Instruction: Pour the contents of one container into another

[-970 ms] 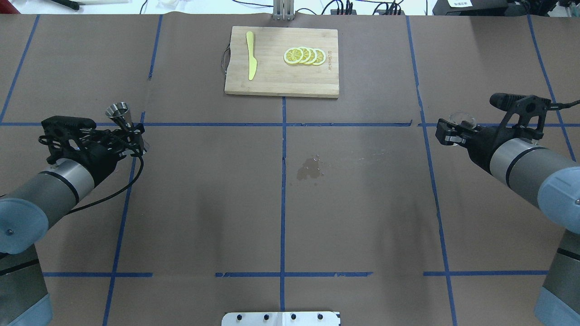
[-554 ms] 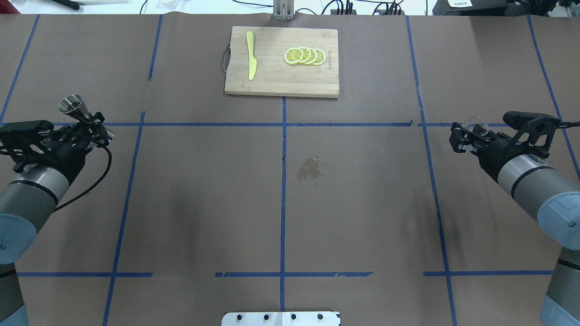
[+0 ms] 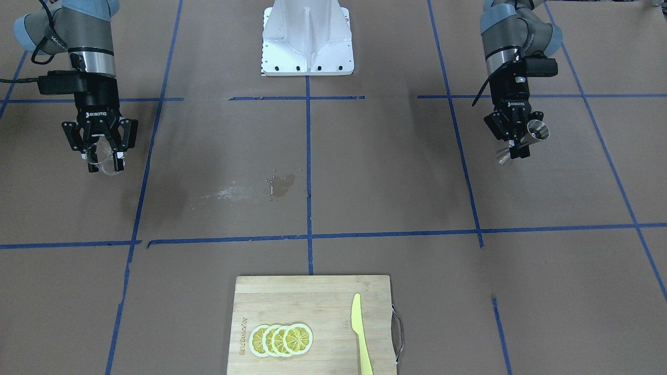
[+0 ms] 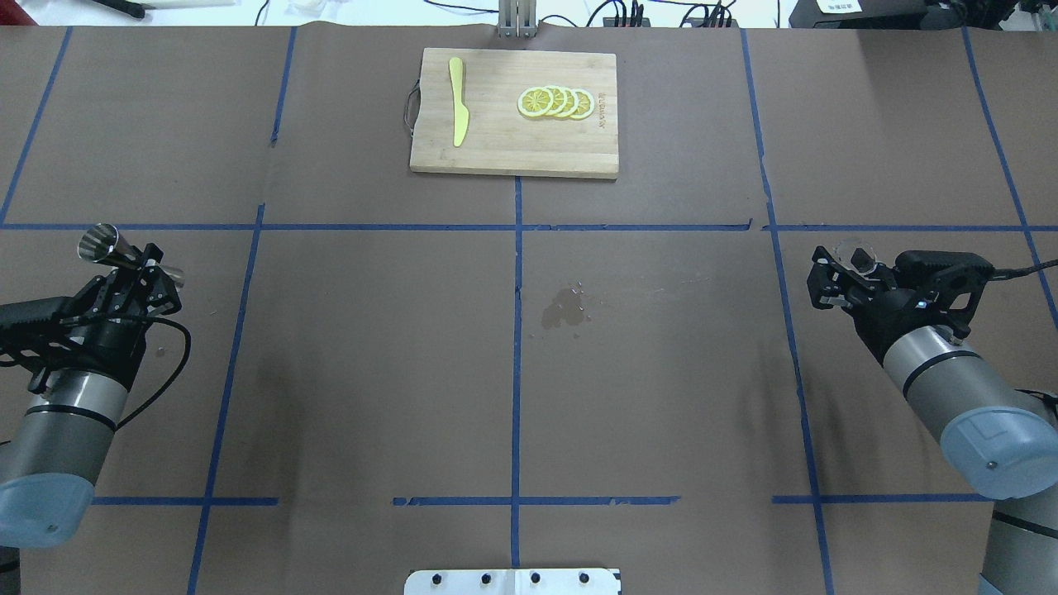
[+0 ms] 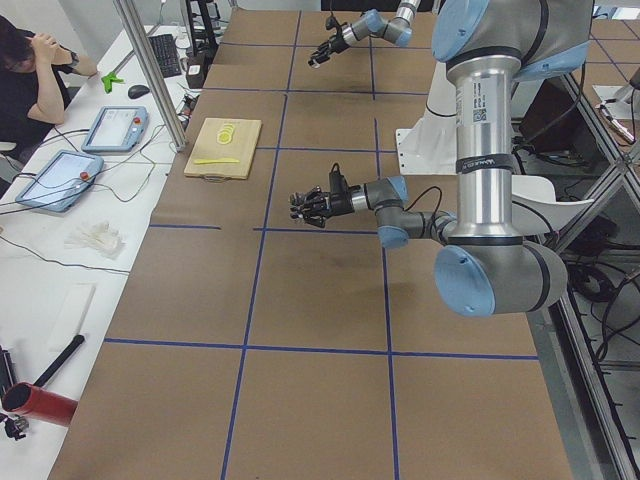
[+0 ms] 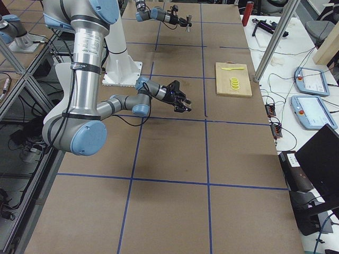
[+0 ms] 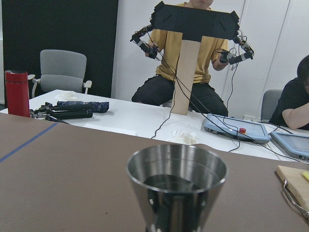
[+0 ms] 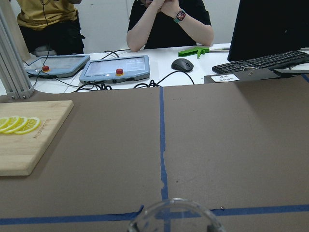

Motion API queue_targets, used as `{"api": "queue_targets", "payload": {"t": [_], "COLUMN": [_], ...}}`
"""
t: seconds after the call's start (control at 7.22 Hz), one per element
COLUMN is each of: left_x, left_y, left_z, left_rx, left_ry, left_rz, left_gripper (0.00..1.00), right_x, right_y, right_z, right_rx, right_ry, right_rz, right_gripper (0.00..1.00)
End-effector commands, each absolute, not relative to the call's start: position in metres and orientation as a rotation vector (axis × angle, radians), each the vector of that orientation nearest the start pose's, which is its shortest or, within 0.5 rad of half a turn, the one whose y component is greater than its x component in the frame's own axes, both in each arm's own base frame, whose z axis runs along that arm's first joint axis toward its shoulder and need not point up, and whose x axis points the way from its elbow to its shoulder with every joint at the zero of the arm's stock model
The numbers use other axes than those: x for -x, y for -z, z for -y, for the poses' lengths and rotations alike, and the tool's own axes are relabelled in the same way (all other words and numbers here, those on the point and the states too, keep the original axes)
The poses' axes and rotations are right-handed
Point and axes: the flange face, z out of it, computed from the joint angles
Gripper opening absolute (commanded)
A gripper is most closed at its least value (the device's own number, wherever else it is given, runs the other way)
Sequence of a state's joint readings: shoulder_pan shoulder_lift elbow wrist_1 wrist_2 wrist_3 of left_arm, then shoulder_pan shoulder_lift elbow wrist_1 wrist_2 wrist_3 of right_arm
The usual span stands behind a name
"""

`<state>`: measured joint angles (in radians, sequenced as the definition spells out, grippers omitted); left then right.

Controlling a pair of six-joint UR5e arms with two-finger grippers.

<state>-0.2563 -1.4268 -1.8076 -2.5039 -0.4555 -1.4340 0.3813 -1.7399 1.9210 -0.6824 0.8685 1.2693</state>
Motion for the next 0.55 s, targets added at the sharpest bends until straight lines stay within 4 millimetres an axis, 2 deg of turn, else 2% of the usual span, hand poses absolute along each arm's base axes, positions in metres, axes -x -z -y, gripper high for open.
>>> {"api": "queue_targets", "payload": {"t": [0.0, 0.28, 0.42], "left_x": [-0.374, -0.390, -0.391], "left_y": [-0.515, -0.524, -0.523], "left_z": [0.306, 0.307, 0.307], "left_rx": [-1.239, -1.250, -1.248], "left_ry": [0.622, 0.612, 0.614], "left_rz": [-0.629, -0.610, -0.614], "left_gripper": [0.00, 0.00, 0.00], "right_x": [0.329, 0.336, 0.342], "right_y": [-0.474, -0.475, -0.483], "right_z": [0.337, 0.329, 0.325], "right_rx": [-0.946, -0.971, -0.973], "right_ry": [-0.453, -0.473, -0.475], "right_rz": [0.758, 0.756, 0.747], "right_gripper": [0.00, 0.00, 0.00]}}
